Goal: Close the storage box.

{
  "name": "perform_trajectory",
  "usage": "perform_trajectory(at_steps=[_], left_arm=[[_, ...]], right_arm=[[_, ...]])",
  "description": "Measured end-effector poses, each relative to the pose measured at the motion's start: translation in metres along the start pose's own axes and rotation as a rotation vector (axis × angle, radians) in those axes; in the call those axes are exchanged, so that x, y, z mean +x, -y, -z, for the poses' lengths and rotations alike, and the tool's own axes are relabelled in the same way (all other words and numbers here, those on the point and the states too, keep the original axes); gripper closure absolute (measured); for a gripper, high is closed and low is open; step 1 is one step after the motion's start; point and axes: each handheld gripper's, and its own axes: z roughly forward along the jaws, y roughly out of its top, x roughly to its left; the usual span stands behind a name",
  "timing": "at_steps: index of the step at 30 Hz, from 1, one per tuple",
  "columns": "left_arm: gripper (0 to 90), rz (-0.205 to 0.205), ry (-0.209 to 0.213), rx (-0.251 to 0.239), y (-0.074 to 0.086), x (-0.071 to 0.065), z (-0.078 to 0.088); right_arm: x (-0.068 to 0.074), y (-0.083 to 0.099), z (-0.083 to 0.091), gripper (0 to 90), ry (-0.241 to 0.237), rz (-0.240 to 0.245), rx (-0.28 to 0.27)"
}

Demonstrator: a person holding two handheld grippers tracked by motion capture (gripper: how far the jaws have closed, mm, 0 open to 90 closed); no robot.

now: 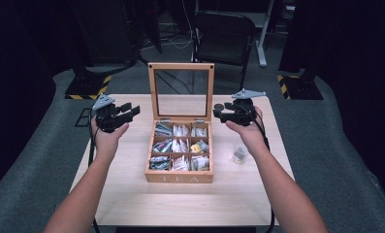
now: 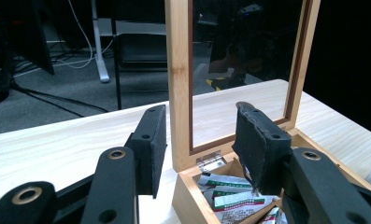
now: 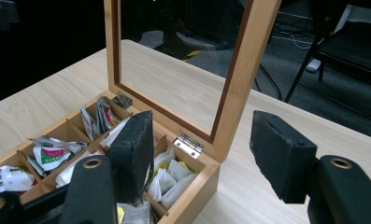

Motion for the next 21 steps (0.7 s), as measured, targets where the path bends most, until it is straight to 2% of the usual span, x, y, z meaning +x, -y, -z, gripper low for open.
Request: perform_trajectory(at_steps=[5,11,14,17,21], left_arm=[[53.5,0.002,-0.001,-0.001,0.0,0.0,0.0],[53.1,-0.002,0.0,-0.001,0.0,0.0,-0.002],[52.6,0.002,0.004,-0.001,0.0,0.0,-0.003],[52.2,0.005,0.009,-0.004,0.0,0.0,-0.003],[48.3,0.015,0.021,-0.001,0.0,0.002,-0.003]], right_arm=[[0.0,-0.008,-0.008,35.8,-0.008,0.0,-0.014],[-0.002,-0.014,-0.018,32.9,-0.008,0.006,0.011],[-0.004,-0.016,-0.021,33.2,-0.011,0.034,-0.005],[-0.008,-0.018,-0.025,34.7,-0.012,0.06,0.014],[-0.01,-0.023,-0.028,34.1,-0.025,0.042,0.017]])
